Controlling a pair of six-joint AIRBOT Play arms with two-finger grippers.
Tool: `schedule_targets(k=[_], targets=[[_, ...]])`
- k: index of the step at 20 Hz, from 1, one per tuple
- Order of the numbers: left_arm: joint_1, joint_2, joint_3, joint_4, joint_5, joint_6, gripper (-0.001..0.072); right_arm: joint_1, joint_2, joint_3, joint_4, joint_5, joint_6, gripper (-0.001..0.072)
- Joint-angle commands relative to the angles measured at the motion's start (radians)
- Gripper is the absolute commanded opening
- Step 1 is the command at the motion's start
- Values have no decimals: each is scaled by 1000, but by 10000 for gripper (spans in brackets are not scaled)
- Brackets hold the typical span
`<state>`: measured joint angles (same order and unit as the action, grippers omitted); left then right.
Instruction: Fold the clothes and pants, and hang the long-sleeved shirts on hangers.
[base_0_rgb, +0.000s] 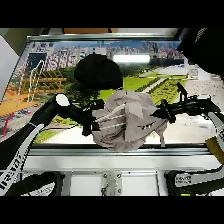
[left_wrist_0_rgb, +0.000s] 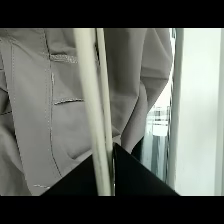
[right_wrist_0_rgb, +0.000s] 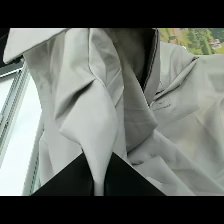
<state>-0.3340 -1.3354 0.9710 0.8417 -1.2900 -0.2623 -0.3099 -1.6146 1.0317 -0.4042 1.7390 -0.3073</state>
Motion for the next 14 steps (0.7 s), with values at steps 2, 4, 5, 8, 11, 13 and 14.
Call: schedule_targets(k=[2,4,5,8,11,13,14], targets=[[-1,0,1,6,3,0,15,1,0,0,2,-5,0,10],[1,0,1,5,9,0,214,1,0,0,3,-13,0,9],[1,0,2,5,20,-31,474,1,0,0,6,-15,0,9],[17,1,2,4,67,-174,507,1,0,0,8,-14,0,8],[81,39,2,4,74,-321,507,1,0,0,9,-14,1,7],[141,89,1,4,75,-388,507,1,6,0,10,-14,1,6],[172,118,1,4,78,-421,506,1,15,0,10,-14,2,7]])
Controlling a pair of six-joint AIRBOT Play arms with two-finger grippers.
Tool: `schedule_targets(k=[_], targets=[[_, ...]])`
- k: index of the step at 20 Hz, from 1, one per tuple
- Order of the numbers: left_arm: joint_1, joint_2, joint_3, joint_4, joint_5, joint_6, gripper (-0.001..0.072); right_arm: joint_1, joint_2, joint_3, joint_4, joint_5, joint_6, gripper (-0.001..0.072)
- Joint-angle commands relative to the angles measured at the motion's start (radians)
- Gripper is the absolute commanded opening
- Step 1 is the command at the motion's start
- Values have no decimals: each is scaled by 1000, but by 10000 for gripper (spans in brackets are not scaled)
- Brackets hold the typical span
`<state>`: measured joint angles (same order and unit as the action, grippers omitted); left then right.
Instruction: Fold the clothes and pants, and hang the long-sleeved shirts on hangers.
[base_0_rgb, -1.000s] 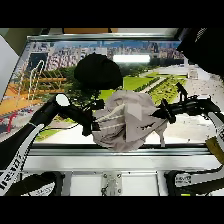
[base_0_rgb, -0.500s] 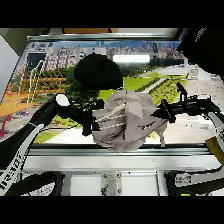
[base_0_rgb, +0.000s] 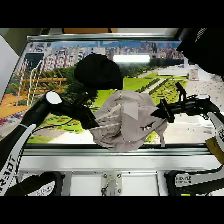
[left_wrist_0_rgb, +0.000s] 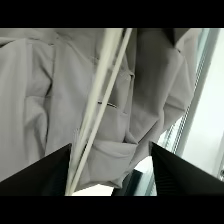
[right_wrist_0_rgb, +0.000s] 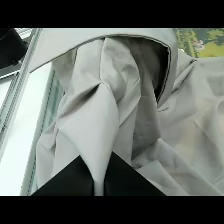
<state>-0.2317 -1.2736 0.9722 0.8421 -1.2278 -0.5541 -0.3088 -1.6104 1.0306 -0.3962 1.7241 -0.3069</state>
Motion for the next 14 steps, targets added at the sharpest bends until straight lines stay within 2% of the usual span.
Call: schedule_targets(k=[1,6,7,10,12,14], targets=[[100,84,0,4,24,-166,506,-1,22,1,10,0,19,6],[222,212,0,11,103,-328,505,-2,111,1,164,2,43,5],[224,229,0,50,114,-369,505,-2,132,1,200,2,53,5],[183,254,-19,236,132,-601,508,-2,198,1,277,-25,76,5],[145,253,-74,229,141,-675,510,-2,245,2,280,-82,103,5],[92,253,-168,227,196,-739,606,-2,284,2,282,-124,125,5]])
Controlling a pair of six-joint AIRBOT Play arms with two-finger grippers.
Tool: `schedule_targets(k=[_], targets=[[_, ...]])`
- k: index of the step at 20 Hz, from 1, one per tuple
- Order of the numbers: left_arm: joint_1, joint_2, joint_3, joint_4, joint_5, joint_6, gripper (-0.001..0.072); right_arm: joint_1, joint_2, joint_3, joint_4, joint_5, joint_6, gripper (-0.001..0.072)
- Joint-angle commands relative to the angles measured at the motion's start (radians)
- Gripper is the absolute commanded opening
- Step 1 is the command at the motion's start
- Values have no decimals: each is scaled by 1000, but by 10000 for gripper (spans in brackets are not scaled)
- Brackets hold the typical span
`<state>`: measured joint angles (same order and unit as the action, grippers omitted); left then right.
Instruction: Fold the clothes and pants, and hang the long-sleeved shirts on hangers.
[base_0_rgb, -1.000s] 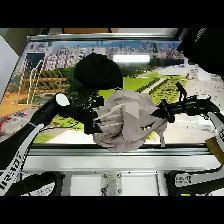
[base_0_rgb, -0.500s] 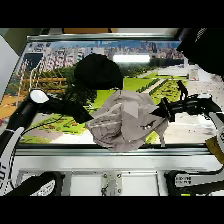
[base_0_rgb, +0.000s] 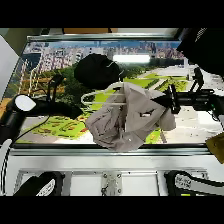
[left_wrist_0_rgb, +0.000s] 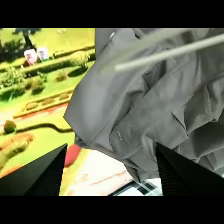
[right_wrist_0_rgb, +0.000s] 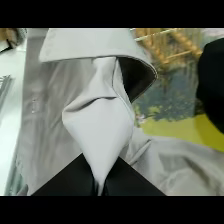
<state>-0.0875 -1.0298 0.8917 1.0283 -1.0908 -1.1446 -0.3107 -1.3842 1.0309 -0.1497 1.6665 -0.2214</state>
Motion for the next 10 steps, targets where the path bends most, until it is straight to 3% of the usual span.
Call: schedule_targets(k=[1,3,5,8,10], targets=[[-79,9,-137,42,103,-188,629,0,72,1,35,-82,54,5],[-116,9,-222,1,198,-245,630,0,87,1,35,-95,68,5],[-122,9,-295,-129,286,-243,630,1,89,1,34,-96,81,5],[-125,8,-379,-250,378,-228,630,1,89,1,34,-99,104,6],[-125,8,-410,-325,407,-172,630,1,89,1,34,-100,106,6]])
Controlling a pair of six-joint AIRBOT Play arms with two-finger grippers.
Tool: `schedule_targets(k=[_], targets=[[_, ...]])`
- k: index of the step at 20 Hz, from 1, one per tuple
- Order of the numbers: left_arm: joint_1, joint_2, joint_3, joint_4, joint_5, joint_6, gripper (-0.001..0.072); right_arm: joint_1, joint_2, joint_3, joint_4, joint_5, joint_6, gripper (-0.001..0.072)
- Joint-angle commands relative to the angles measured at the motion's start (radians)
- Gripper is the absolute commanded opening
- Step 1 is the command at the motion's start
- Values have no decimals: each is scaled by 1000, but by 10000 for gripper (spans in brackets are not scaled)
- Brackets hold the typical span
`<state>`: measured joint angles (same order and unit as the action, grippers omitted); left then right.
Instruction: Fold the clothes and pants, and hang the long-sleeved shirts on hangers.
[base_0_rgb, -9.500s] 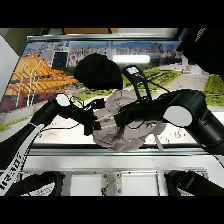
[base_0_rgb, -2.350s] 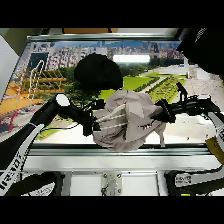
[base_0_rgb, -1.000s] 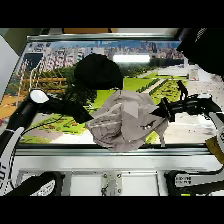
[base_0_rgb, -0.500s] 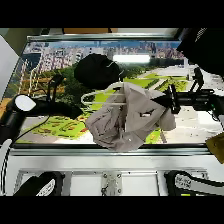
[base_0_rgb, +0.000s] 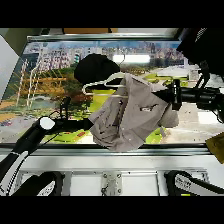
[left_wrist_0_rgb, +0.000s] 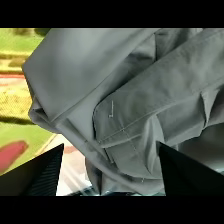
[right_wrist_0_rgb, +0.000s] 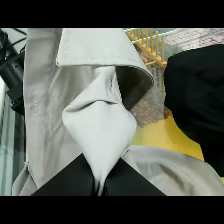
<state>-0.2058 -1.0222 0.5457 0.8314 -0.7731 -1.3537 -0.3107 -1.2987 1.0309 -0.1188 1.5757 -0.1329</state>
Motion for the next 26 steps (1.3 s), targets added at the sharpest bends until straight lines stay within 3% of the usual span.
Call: schedule_targets(k=[1,6,10,15,16,17,18,19,21,26], targets=[[-6,0,-70,-151,96,56,630,1,4,1,3,-9,18,6],[-6,-65,-69,-195,73,77,629,2,4,1,3,-9,28,6],[-11,-146,-60,-414,66,242,628,2,4,1,3,-9,37,6],[-87,-236,20,-405,67,246,608,2,4,1,2,-8,56,6],[-97,-253,32,-405,66,242,576,2,5,1,2,-8,56,5],[-96,-269,43,-405,59,241,321,2,8,1,3,-8,56,6],[-90,-279,51,-405,58,239,207,2,14,1,2,-8,55,5],[-75,-280,60,-404,48,242,32,2,24,1,3,-8,56,5],[-16,-251,83,-370,19,246,14,1,54,1,2,-8,70,5],[191,-122,154,-78,-45,107,14,13,132,1,-7,36,135,5]])
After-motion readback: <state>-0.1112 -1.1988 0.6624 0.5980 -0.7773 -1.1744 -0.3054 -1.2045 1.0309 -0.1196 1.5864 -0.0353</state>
